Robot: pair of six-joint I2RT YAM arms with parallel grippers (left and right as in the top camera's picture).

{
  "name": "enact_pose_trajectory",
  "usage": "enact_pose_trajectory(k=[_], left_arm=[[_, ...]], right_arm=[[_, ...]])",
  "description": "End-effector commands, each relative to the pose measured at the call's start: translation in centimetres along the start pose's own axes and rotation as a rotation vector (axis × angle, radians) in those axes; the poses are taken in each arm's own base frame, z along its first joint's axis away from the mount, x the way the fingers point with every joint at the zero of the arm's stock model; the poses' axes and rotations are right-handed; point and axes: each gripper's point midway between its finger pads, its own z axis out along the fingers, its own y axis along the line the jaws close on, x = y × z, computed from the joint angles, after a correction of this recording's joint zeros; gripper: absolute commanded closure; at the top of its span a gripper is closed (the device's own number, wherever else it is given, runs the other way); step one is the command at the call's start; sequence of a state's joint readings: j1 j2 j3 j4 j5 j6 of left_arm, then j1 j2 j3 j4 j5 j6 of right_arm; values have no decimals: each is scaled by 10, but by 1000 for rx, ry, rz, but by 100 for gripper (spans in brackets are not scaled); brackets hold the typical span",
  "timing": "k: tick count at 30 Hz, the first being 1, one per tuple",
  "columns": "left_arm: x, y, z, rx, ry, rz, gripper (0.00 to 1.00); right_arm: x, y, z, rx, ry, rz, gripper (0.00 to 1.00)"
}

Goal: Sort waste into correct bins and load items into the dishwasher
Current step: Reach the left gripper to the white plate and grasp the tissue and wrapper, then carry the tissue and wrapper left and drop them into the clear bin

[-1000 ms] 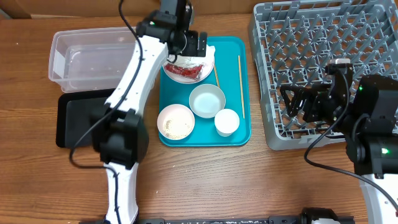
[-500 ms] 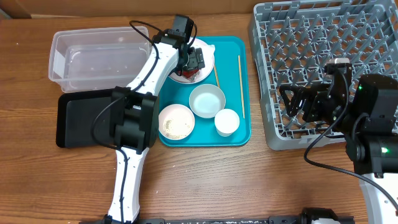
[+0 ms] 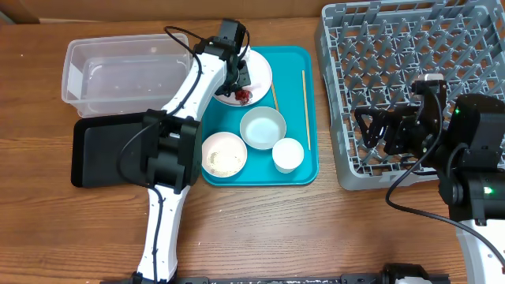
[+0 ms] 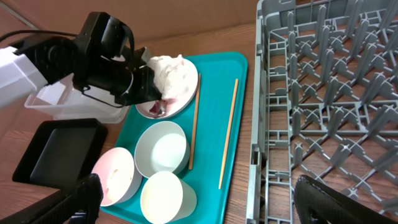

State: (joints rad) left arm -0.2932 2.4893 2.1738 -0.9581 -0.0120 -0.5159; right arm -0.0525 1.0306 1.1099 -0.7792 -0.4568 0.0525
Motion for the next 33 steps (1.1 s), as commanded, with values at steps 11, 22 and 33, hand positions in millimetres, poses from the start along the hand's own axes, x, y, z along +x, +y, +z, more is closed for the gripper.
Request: enact_pose_trajectory(k=[11, 22, 33], left_arm=[[-48, 22, -199, -9, -193, -67, 96], [-36, 178, -196, -287, -131, -920, 96], [-60, 198, -102, -263, -81, -861, 32]], right_arm=[[-10, 5, -5, -11, -30, -15, 0], [-11, 4, -4, -7, -29, -14, 0], [-11, 3, -2, -7, -27, -13, 0]])
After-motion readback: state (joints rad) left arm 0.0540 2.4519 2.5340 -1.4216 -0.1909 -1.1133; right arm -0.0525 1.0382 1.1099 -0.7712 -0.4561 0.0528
